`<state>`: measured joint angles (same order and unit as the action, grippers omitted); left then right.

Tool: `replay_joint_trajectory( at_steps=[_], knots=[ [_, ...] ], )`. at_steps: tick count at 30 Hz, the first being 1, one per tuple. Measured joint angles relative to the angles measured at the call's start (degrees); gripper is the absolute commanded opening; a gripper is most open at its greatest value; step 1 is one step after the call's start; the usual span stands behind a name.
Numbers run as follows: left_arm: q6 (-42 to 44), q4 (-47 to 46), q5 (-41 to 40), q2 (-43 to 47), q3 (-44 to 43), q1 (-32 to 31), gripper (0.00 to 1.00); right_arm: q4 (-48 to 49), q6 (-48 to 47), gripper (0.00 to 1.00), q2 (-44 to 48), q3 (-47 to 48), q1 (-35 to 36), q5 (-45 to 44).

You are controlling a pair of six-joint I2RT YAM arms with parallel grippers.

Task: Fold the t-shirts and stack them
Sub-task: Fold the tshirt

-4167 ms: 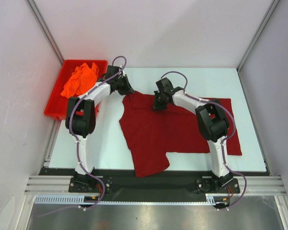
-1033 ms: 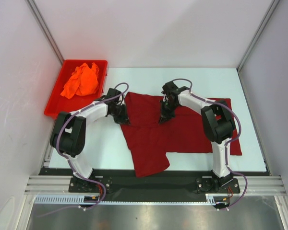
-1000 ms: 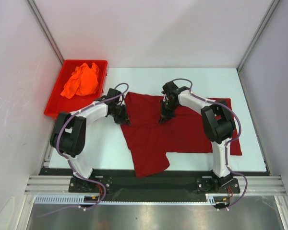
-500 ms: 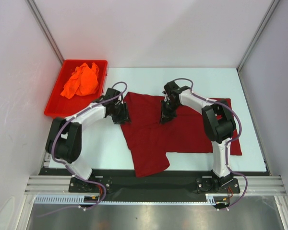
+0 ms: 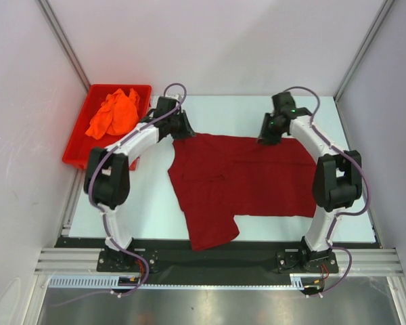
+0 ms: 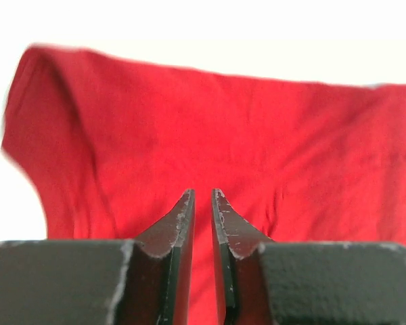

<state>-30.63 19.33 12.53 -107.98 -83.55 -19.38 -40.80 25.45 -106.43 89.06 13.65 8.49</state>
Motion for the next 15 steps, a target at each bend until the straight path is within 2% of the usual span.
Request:
replay_joint_trajectory(
  at_steps=[4,9,15],
  knots=[
    [-0.8,-1.6,0.0,-8.4,-6.2,0.0,0.17,0.8,-0.2,0.31,-2.0,1.2,-7.6,-4.4],
    [-1.9,-0.7,-2.2,-14.8,-12.0,0.0,0.13,1.2,-2.2,0.30,-7.6,5.7,-15.1,-10.7],
    [-2.9,2.5,-5.8,-19.1,-16.9,0.3,0.08,1.9,-5.4,0.31,-11.7,8.1,-18.2,-17.0]
  ],
)
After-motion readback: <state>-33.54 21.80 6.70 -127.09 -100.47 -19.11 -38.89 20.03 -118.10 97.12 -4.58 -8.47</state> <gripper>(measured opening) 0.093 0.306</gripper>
